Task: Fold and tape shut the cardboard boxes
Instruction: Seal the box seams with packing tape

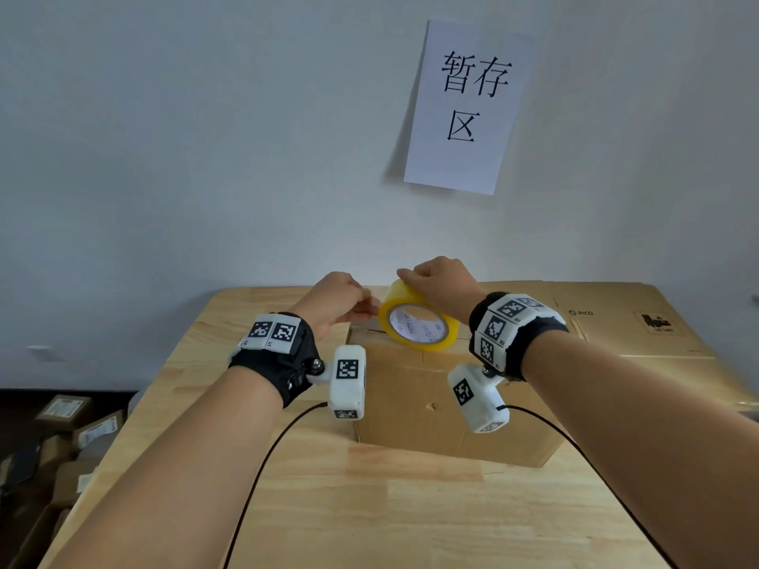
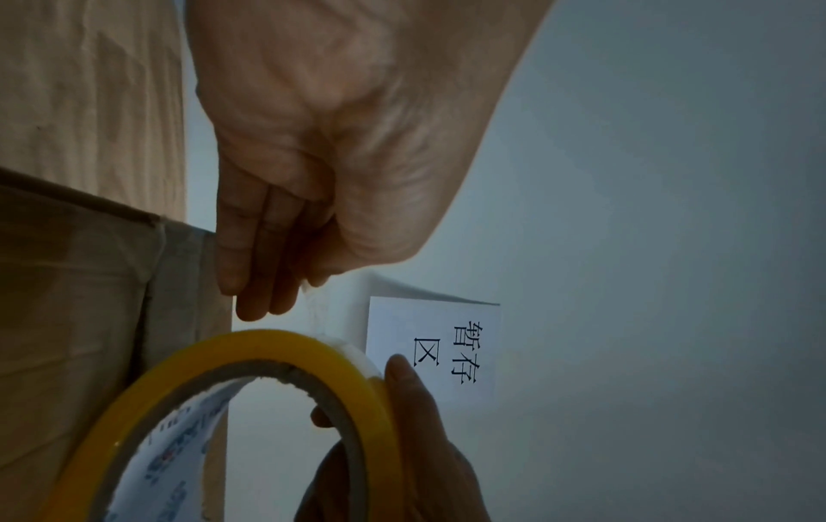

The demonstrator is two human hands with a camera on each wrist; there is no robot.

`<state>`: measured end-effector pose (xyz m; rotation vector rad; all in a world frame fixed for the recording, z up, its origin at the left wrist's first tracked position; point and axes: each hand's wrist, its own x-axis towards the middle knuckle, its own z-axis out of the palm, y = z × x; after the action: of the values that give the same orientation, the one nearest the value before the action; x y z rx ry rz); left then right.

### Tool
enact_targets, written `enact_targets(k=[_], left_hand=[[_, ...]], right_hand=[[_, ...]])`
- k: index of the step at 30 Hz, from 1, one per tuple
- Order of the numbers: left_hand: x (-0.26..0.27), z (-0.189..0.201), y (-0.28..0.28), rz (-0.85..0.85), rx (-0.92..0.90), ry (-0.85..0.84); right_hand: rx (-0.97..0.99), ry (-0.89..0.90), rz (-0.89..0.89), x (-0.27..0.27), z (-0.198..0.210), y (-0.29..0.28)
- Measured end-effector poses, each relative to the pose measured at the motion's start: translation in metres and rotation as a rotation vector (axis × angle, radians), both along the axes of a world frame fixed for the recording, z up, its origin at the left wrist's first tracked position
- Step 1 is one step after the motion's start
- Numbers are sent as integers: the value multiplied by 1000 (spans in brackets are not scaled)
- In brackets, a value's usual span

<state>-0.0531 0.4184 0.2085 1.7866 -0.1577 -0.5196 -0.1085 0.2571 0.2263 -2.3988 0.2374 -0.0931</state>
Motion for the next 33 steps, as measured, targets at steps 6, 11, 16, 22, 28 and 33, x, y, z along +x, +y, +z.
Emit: enact_targets(k=[6,11,16,22,28,33], left_hand=[[12,24,6,52,-67,-16],[14,22,15,103,-131,56],[-6,-25,9,93,-97,171],[-6,-33,8,111,-103,187],[-5,-40,9,110,-78,147],[-7,-36,7,93,-51,135]], right_hand=[[-109,88,22,7,1,11],[-186,163,48,18,0,15],[-259,196,93,21,-3,19],[-277,174,94,23,-4,27],[-115,58,155,0,-5,13],[-157,54,146,-5,-3,8]])
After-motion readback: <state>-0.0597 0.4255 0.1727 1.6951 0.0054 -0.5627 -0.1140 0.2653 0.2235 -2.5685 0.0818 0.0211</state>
